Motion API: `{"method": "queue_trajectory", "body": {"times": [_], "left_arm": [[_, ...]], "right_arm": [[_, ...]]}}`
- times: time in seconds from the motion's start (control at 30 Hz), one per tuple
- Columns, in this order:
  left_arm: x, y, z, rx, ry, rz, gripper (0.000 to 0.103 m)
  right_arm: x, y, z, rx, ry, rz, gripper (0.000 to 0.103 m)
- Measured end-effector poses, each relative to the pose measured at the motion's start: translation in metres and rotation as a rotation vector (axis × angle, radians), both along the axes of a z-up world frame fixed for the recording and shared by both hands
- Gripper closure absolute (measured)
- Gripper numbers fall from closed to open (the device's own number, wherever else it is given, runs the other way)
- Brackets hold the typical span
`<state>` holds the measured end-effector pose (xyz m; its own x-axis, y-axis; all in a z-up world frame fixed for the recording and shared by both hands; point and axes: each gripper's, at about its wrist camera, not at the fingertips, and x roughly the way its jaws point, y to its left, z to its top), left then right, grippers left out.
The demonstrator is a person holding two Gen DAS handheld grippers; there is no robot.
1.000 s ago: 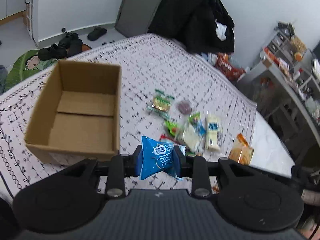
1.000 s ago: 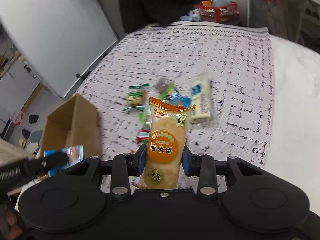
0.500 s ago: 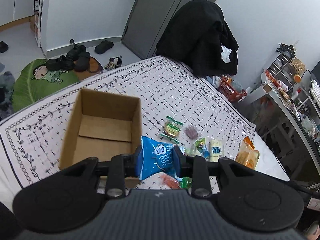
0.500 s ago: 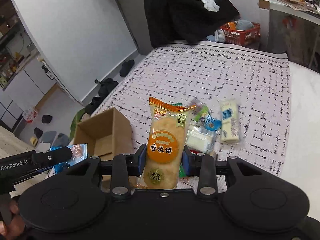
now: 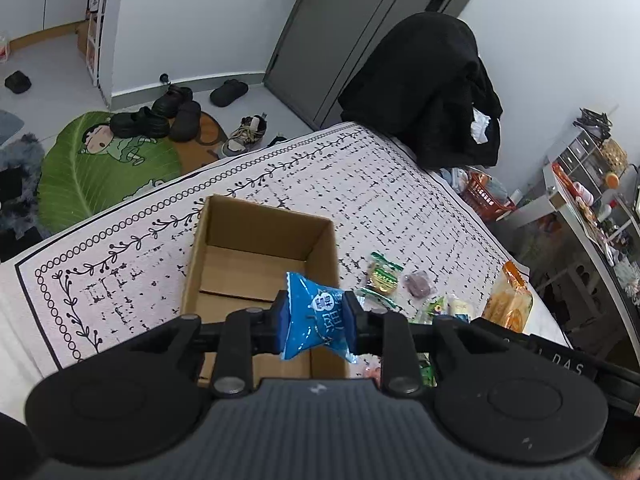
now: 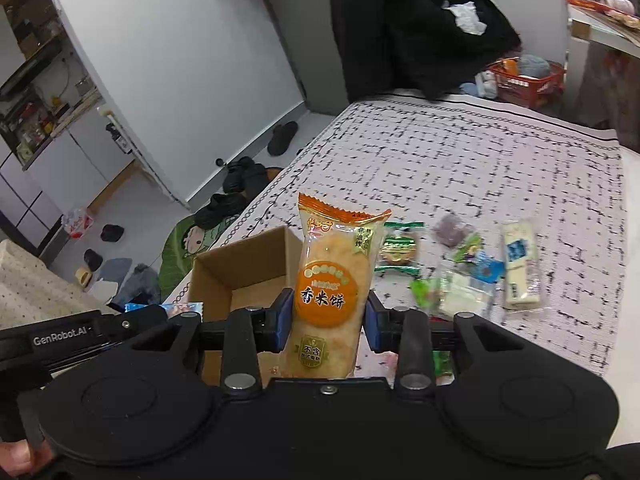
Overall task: Organize snacks
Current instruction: 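Carry both snacks over the cardboard box and open both tools to drop them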
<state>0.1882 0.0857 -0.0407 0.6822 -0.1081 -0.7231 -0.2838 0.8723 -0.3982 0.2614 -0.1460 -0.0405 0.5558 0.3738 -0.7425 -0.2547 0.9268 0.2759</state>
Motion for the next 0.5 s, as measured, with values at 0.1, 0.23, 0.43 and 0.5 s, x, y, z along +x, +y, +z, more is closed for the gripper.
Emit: {"method": "queue_trajectory", "body": {"times": [0.1,0.23,0.43,0.5], "left_arm": [[0.002,0.013,-0.006,-0.019,0.002,0.008,0.079],[0.006,0.027,-0.02,-0.052,0.022,0.018,0.08],[0.017,0.042,-0.038,-0.077,0.061,0.017,0.081],[0.022,0.045,-0.044,-0.085,0.076,0.011,0.082]], "right_arm": [[0.003,0.013,-0.004,-0.007,0.006,0.013,0.068],[0.004,0.03,-0.012,-0.009,0.025,0.028,0.068],[0.009,0.054,-0.024,-0.012,0.057,0.055,0.068],[0.012,0.061,-0.03,-0.015,0.068,0.061,0.068]]}}
